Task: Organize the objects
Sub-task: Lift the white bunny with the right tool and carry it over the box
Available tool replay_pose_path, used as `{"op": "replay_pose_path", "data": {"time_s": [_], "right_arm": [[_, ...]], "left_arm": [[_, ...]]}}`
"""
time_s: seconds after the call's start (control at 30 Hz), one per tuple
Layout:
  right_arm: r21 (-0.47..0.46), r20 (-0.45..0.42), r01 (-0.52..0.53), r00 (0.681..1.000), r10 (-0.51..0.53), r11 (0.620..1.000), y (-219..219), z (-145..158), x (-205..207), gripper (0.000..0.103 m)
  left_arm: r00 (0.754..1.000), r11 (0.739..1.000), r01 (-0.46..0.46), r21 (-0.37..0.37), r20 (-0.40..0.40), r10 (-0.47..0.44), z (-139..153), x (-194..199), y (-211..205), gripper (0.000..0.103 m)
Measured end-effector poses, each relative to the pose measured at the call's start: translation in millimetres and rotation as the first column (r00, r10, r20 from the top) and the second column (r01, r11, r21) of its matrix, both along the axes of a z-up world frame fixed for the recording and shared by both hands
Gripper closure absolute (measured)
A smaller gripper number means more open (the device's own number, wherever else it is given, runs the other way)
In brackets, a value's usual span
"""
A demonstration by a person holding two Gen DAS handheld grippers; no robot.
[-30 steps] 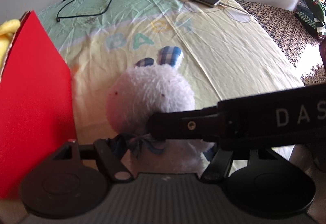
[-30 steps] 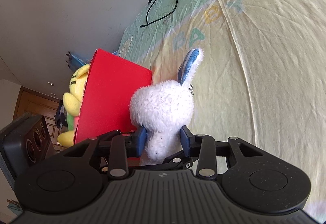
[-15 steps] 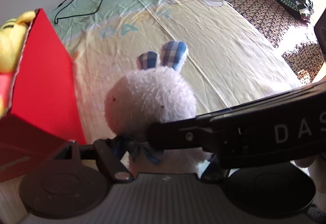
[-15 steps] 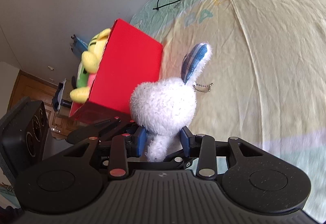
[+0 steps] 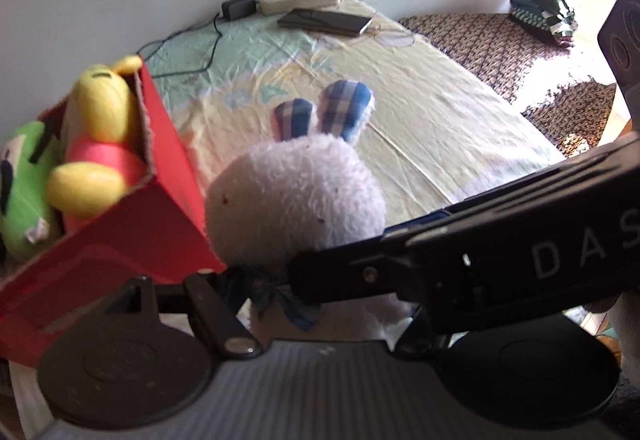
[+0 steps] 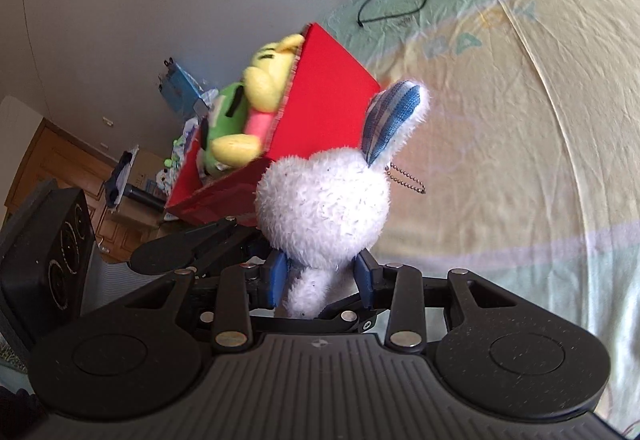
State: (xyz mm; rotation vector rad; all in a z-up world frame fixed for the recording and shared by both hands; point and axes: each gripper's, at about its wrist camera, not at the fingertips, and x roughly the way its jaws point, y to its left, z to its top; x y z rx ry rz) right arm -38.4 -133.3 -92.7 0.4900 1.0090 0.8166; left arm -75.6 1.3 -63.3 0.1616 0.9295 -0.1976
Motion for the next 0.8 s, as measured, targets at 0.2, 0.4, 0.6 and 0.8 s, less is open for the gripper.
{"op": "replay_pose_path", "data": {"time_s": [0.2, 0.4, 0.6, 0.8], "right_arm": [[0.020, 0.106, 0.059, 0.993, -0.060, 0.998, 30.3, 32.1, -23.1, 0.064], [0.049, 0.220, 0.069, 0.972, -0.078, 0.996, 69.3, 61.3, -31.3, 0.064], [0.091, 0.281, 0.016, 0.959, -0.041, 0.996, 116.5, 78.3, -23.3, 0.064], [0.095, 0.307, -0.078, 0.951, 0.046, 0.992, 171.1, 84.5, -2.4, 0.064]], "left_arm": [[0.994, 0.999, 0.046, -0.024, 0.099, -0.043, 33.0, -21.4, 32.6, 0.034], [0.981, 0.997, 0.042, -0.066, 0.194, -0.029, 66.7, -39.4, 75.4, 0.034], [0.961, 0.997, -0.014, -0.073, 0.273, 0.033, 87.4, -48.5, 125.6, 0.034], [0.943, 0.990, -0.121, -0.075, 0.304, 0.138, 94.1, -49.8, 180.3, 0.034]]}}
